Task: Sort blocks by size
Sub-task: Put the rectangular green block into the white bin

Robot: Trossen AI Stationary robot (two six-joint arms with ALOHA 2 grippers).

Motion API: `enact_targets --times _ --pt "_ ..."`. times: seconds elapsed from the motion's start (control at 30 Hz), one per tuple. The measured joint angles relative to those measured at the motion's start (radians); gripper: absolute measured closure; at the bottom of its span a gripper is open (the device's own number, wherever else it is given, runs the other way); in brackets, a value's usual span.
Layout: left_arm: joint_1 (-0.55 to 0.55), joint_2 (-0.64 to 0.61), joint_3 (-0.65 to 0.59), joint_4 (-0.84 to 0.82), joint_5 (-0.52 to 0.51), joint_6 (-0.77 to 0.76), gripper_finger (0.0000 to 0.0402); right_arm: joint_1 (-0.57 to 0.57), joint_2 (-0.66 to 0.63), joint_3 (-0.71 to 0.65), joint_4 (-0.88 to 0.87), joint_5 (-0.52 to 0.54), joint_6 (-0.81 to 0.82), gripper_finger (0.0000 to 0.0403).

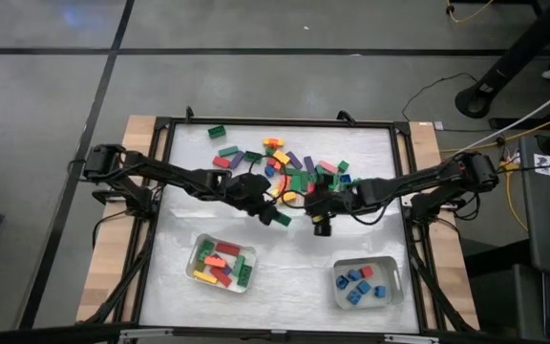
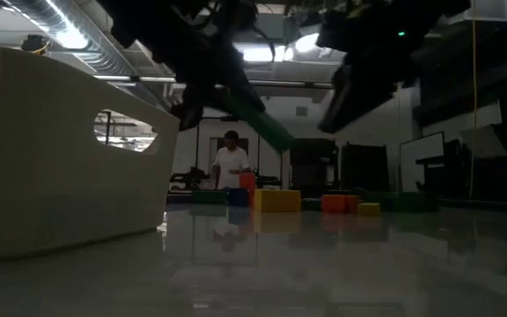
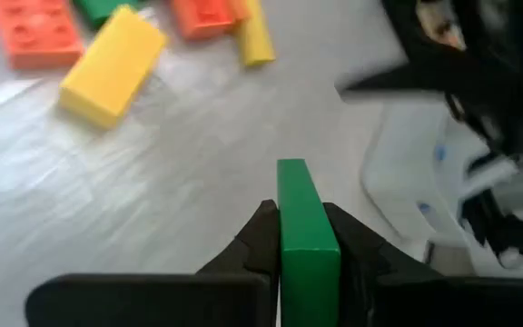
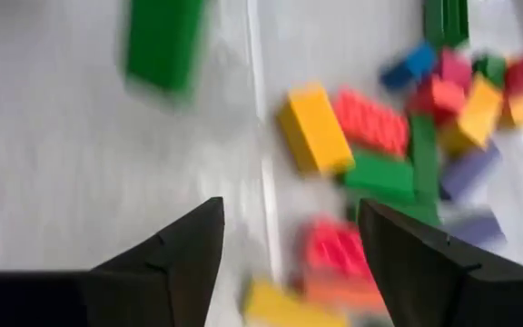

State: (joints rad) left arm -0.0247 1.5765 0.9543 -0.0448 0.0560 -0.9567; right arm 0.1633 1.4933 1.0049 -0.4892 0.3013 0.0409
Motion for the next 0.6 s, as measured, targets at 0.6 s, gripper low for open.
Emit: enact_targets --times 0.6 --pt "-0.192 -0.228 0.001 -0.544 0.282 0.315 0.0339 -0.242 -0.024 -0.044 -0.480 -0.119 -0.055 0.0150"
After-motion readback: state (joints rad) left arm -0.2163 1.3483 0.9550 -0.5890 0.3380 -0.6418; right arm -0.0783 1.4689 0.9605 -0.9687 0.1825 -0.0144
